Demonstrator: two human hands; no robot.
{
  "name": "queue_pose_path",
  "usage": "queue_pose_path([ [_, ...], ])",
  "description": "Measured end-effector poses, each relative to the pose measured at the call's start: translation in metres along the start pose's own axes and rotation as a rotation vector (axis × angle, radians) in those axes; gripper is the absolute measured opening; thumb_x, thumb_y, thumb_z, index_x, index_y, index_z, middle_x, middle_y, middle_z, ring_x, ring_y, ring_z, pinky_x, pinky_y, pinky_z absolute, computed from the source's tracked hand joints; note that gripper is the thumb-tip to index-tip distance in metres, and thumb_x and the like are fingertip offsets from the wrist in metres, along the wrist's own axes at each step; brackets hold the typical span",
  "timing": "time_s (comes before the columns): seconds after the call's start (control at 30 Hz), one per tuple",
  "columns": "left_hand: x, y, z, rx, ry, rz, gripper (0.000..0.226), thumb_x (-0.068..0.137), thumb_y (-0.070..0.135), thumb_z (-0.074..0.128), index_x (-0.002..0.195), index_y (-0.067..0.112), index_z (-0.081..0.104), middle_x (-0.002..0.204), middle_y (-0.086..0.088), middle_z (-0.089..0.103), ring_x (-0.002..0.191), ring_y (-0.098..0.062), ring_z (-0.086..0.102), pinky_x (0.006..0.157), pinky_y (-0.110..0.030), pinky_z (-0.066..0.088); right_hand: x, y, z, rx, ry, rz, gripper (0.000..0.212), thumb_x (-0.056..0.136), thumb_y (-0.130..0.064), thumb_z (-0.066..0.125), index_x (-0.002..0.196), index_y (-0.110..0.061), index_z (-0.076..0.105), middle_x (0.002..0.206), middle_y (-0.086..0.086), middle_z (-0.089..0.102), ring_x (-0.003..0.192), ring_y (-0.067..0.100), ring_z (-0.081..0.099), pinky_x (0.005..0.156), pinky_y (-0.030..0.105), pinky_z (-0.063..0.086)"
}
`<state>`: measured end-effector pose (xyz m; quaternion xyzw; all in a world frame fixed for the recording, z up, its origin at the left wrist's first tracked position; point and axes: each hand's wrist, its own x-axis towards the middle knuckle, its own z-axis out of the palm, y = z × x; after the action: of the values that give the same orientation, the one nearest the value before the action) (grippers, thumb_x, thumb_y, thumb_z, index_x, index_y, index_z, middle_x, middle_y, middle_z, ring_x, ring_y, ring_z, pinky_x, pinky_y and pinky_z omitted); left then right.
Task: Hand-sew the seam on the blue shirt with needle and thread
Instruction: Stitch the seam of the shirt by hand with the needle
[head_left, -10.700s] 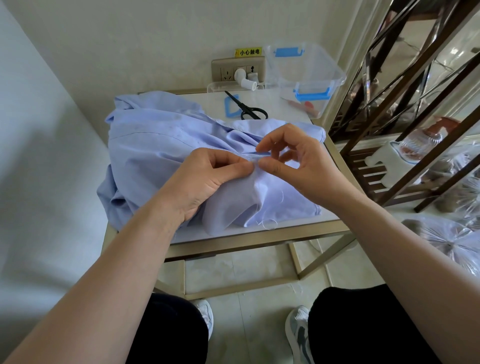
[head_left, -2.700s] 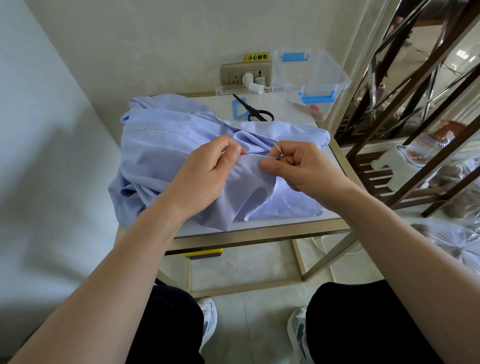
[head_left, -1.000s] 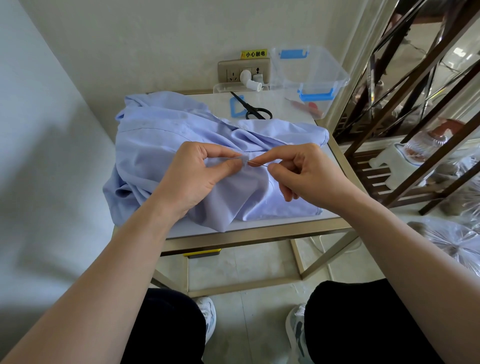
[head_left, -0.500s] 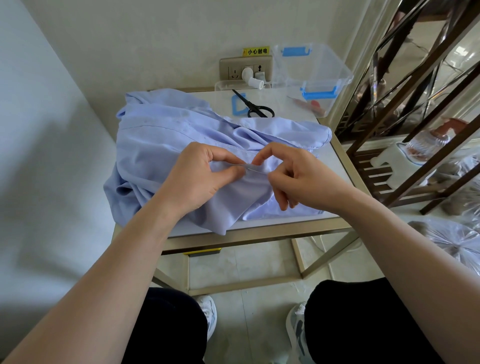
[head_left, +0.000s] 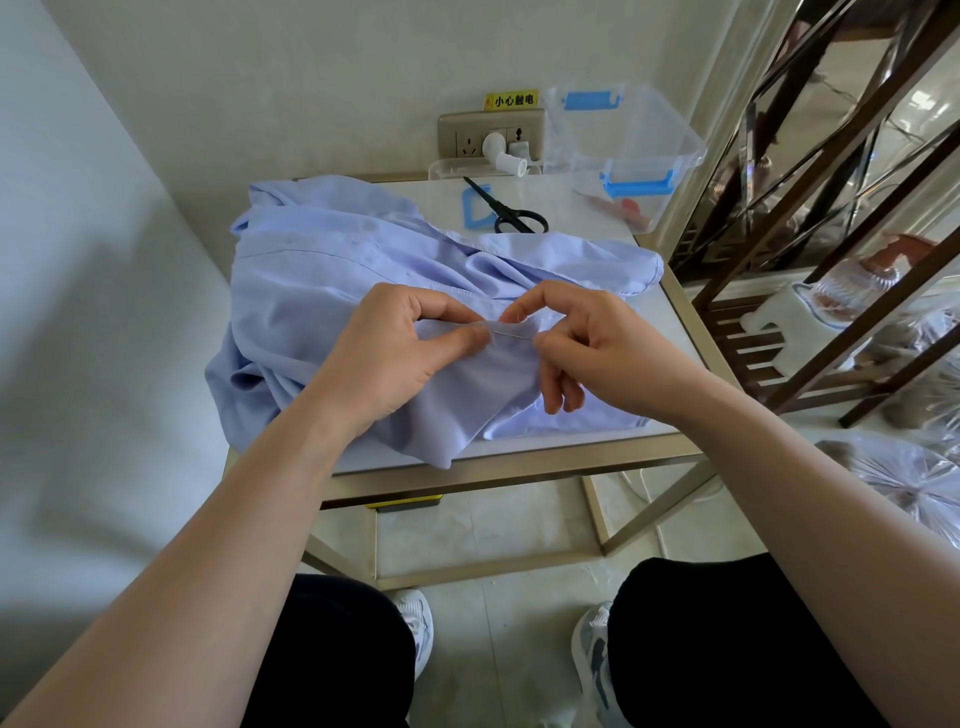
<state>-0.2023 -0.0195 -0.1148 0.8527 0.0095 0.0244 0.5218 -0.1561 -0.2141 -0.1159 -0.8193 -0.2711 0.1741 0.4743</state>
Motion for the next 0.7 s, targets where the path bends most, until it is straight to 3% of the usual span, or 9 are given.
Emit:
queue_pose_path([
  [0.07, -0.0001, -0.0005, -0.0001, 0.007, -0.008, 0.002, 0.007, 0.088, 0.025, 0.072, 0.082, 0.026, 0.077, 0.081, 0.015, 0.074, 0.081, 0.003, 0.063, 0.080, -0.017, 0.046, 0.0001, 0.0010, 0.0000, 0.018, -0.024, -0.004, 0.043, 0.092, 0.004, 0.037, 0.112, -0.026, 0.061, 0.056, 0.009, 0.066, 0.048, 0.015, 0.055, 0.057, 0.022, 0.050],
  [0.2, 0.0007, -0.0016, -0.0002, 0.000, 0.008, -0.013, 0.008, 0.087, 0.024, 0.073, 0.079, 0.024, 0.075, 0.080, 0.011, 0.073, 0.078, -0.001, 0.063, 0.078, -0.020, 0.048, 0.0004, 0.0011, -0.0022, 0.046, -0.018, -0.001, 0.036, 0.095, 0.003, 0.038, 0.100, -0.024, 0.061, 0.056, 0.010, 0.066, 0.046, 0.014, 0.053, 0.056, 0.022, 0.049],
  [0.37, 0.0010, -0.0010, -0.0014, -0.009, -0.003, 0.004, 0.012, 0.087, 0.021, 0.072, 0.076, 0.025, 0.074, 0.077, 0.013, 0.072, 0.077, 0.002, 0.062, 0.076, -0.014, 0.047, 0.0008, 0.0004, -0.0039, 0.056, -0.005, 0.001, 0.034, 0.096, 0.004, 0.039, 0.093, -0.023, 0.060, 0.055, 0.009, 0.066, 0.044, 0.013, 0.052, 0.054, 0.021, 0.047],
  [0.7, -0.0004, 0.0019, -0.0073, -0.124, -0.115, -0.009, 0.014, 0.090, 0.014, 0.067, 0.082, 0.023, 0.075, 0.081, 0.012, 0.073, 0.083, 0.001, 0.064, 0.083, -0.014, 0.049, 0.0021, 0.0044, -0.0088, 0.176, -0.079, -0.006, 0.025, 0.100, 0.003, 0.039, 0.099, -0.012, 0.059, 0.053, 0.002, 0.062, 0.047, 0.021, 0.051, 0.055, 0.023, 0.046],
])
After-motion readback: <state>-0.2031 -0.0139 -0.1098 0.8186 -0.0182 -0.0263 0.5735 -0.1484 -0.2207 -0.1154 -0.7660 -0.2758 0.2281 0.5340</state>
